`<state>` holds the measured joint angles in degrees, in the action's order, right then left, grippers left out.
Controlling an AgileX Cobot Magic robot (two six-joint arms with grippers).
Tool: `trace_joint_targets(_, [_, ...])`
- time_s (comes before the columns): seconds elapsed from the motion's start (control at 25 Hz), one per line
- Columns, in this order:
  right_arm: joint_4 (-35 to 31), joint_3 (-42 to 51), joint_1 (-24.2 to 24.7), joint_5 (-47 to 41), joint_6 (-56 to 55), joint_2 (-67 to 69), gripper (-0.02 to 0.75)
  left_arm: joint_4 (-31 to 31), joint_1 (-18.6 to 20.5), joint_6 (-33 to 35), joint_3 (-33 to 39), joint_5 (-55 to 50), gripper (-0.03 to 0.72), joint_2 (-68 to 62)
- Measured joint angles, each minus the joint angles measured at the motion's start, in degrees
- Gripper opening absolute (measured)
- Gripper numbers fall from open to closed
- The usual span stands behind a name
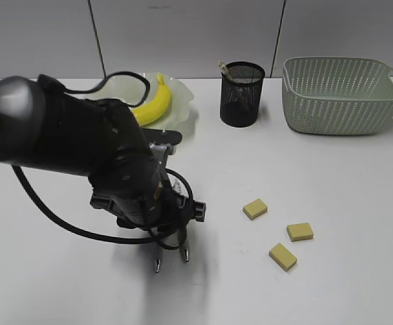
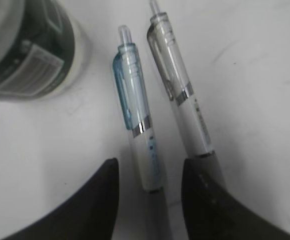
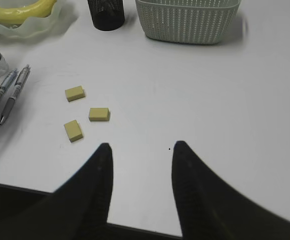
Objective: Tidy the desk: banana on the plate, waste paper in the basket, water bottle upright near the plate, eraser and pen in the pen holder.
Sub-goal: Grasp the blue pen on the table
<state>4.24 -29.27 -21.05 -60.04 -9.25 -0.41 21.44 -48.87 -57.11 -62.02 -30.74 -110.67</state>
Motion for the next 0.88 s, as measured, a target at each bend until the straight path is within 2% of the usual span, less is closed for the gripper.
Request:
trace_joint_targets(0.28, [0.00, 0.00, 0.00, 0.00, 0.07, 0.00, 0.319, 0.30, 0.66, -0.17, -0.59, 0.99, 0.256, -4.00])
trace_joint_targets(0.36, [0.00, 0.00, 0.00, 0.00, 0.07, 0.00, 0.319, 0.34, 0.83, -0.18, -0.71, 0.64, 0.198, -4.05])
trace_joint_targets(0.44, [0.00, 0.00, 0.00, 0.06, 0.07, 0.00, 0.319, 0.58, 0.89, -0.18, -0.72, 0.51, 0.100, -4.00])
trace_joint_targets(0.48, [0.00, 0.00, 0.00, 0.06, 0.07, 0.00, 0.319, 0.57, 0.94, -0.18, -0.72, 0.70, 0.086, -3.81])
trace_joint_targets(0.76, [0.00, 0.00, 0.00, 0.06, 0.07, 0.00, 0.319, 0.70, 1.00, -0.84, -0.55, 10.01, 0.088, 2.34])
trace_joint_targets(0.88, [0.00, 0.00, 0.00, 0.06, 0.07, 0.00, 0.319, 5.83, 1.07, -1.02, -0.55, 19.65, 0.088, 6.38])
